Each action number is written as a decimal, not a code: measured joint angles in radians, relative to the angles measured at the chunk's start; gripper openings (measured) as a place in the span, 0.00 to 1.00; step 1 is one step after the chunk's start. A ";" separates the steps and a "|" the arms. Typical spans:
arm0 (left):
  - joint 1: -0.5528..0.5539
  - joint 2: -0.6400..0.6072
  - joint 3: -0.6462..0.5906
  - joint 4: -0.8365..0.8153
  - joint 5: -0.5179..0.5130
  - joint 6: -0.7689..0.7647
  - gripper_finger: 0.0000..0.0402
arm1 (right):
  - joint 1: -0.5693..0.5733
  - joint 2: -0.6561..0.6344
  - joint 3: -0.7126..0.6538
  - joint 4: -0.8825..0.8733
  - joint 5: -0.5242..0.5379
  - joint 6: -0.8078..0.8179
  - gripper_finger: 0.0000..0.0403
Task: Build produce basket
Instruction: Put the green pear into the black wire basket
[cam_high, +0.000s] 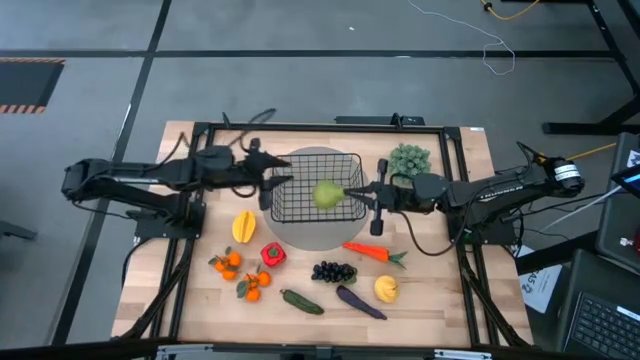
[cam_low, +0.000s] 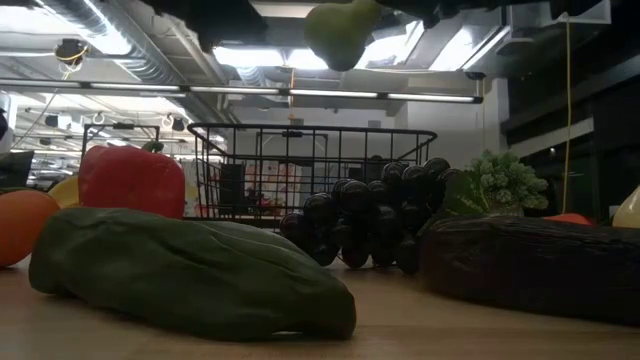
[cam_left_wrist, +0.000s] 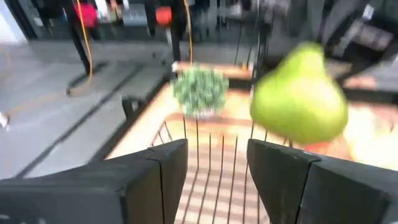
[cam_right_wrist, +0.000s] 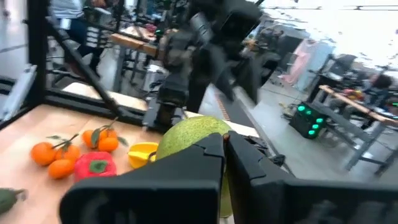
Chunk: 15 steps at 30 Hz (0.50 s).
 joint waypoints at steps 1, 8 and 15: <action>0.000 0.025 0.013 -0.010 0.001 0.000 0.39 | 0.000 0.000 0.000 0.009 0.023 -0.004 0.00; 0.010 0.159 0.052 -0.029 0.001 -0.002 0.39 | 0.000 -0.001 0.000 0.034 0.124 -0.029 0.00; 0.039 0.225 0.065 0.002 -0.005 -0.001 0.39 | 0.000 0.000 0.000 0.031 0.124 -0.033 0.00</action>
